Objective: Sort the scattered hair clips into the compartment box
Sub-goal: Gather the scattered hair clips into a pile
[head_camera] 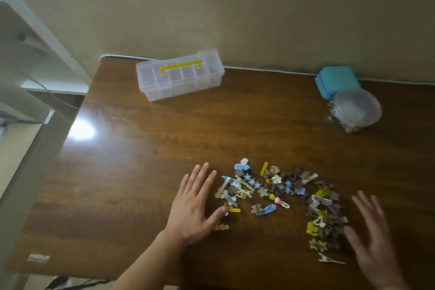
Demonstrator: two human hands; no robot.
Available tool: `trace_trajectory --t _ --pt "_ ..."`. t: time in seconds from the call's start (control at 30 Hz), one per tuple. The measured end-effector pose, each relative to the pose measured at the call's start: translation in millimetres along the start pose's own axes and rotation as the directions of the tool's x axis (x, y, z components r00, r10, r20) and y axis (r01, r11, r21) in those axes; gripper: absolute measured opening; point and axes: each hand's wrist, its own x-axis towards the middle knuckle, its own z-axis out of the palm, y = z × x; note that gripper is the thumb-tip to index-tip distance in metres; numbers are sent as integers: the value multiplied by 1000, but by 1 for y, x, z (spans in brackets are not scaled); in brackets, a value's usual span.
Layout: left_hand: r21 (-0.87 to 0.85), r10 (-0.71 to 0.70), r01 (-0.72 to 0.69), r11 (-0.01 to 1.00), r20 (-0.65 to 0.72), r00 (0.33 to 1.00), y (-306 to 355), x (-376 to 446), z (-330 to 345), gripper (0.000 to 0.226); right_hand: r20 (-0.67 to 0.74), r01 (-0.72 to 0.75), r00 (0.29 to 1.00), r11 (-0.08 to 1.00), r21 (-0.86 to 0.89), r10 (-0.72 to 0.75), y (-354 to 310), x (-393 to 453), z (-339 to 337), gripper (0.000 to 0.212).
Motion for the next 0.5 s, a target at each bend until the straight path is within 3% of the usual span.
trace_trajectory --t 0.17,0.5 --pt "-26 70 -69 997 55 996 40 17 21 83 88 101 991 995 -1 -101 10 -5 23 80" --pt "-39 95 -94 995 40 995 94 25 56 81 91 258 963 965 -50 -253 -37 0 72 71"
